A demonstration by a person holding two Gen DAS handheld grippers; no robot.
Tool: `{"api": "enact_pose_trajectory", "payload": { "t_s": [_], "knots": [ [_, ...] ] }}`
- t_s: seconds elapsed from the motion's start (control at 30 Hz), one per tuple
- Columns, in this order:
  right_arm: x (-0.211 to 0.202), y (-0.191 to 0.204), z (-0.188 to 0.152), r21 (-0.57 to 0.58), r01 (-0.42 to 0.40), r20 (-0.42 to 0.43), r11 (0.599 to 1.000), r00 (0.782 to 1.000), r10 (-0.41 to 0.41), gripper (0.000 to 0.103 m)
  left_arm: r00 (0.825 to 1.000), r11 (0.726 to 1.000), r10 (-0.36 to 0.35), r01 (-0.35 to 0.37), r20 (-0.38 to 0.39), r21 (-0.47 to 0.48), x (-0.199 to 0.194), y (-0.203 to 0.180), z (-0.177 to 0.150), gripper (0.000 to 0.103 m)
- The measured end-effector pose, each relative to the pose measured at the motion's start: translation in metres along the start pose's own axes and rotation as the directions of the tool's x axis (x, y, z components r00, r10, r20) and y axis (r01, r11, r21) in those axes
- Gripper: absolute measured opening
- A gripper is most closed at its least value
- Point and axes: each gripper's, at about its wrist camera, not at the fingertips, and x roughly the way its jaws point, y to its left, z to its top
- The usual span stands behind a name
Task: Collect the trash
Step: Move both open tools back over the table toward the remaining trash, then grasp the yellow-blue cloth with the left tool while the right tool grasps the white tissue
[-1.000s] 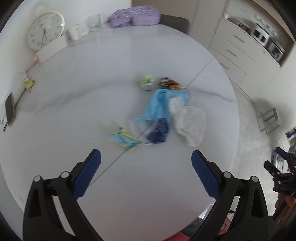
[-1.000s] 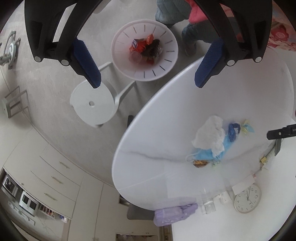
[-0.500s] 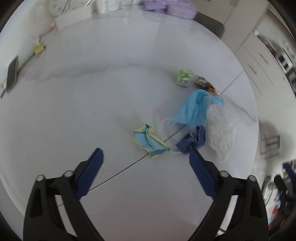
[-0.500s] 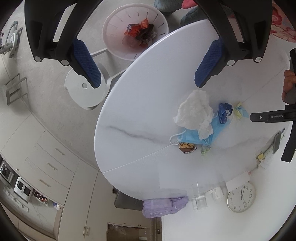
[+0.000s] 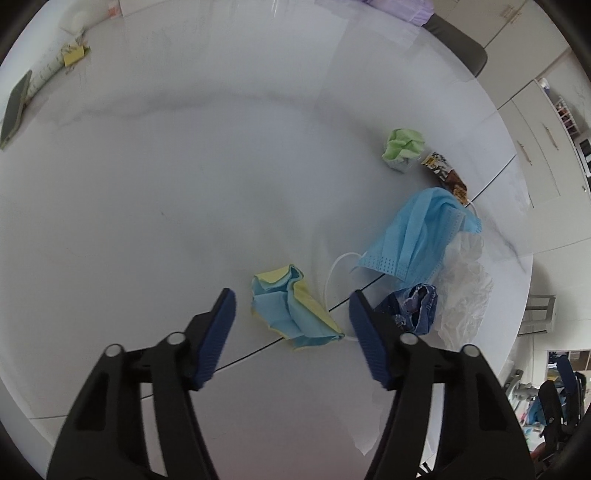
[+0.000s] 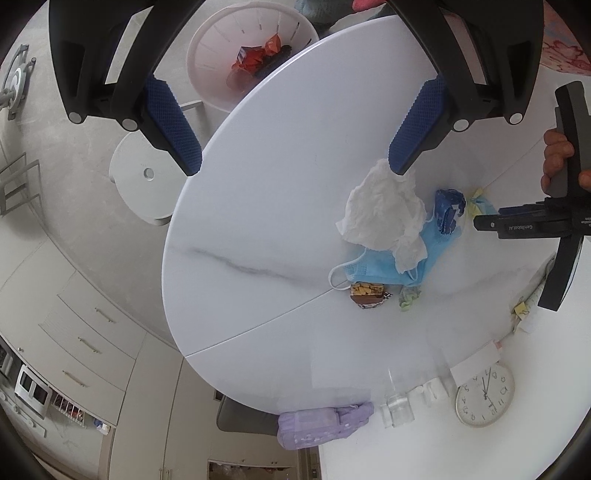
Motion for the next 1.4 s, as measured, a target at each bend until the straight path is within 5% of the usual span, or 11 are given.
{"api": "enact_pose_trajectory", "payload": {
  "t_s": [0.4, 0.73, 0.93, 1.0, 1.17, 1.27, 1.4],
  "knots": [
    [0.025, 0.005, 0.017, -0.017, -0.052, -0.030, 0.999, 0.998, 0.051, 0.100, 1.000, 0.999, -0.015, 0.015, -0.023, -0.033, 0.005, 0.013, 0.004, 0.030],
    [0.075, 0.035, 0.034, -0.027, -0.171, -0.094, 0.985, 0.981, 0.168, 0.100, 0.999, 0.999, -0.026, 0.025, 0.027, 0.028, -0.025, 0.010, 0.005, 0.029],
    [0.099, 0.045, 0.040, 0.012, -0.173, -0.125, 0.985, 0.977, 0.174, 0.099, 0.997, 0.996, -0.041, 0.037, 0.060, 0.077, -0.046, 0.011, -0.013, 0.029],
    [0.104, 0.045, 0.040, 0.026, -0.174, -0.142, 0.984, 0.974, 0.176, 0.080, 0.996, 0.994, -0.044, 0.036, 0.071, 0.107, -0.047, 0.005, -0.014, 0.029],
    [0.118, 0.054, 0.040, 0.004, -0.143, -0.199, 0.990, 0.970, 0.141, 0.061, 0.995, 0.988, -0.064, 0.052, 0.075, 0.146, -0.049, 0.005, -0.018, 0.029],
    [0.118, 0.057, 0.041, 0.004, -0.146, -0.200, 0.989, 0.969, 0.144, 0.038, 0.994, 0.987, -0.071, 0.058, 0.080, 0.150, -0.050, 0.007, -0.017, 0.029],
    [0.110, 0.062, 0.044, -0.012, -0.138, -0.184, 0.990, 0.974, 0.134, 0.025, 0.994, 0.986, -0.070, 0.056, 0.088, 0.157, -0.053, 0.009, -0.017, 0.029]
  ]
}}
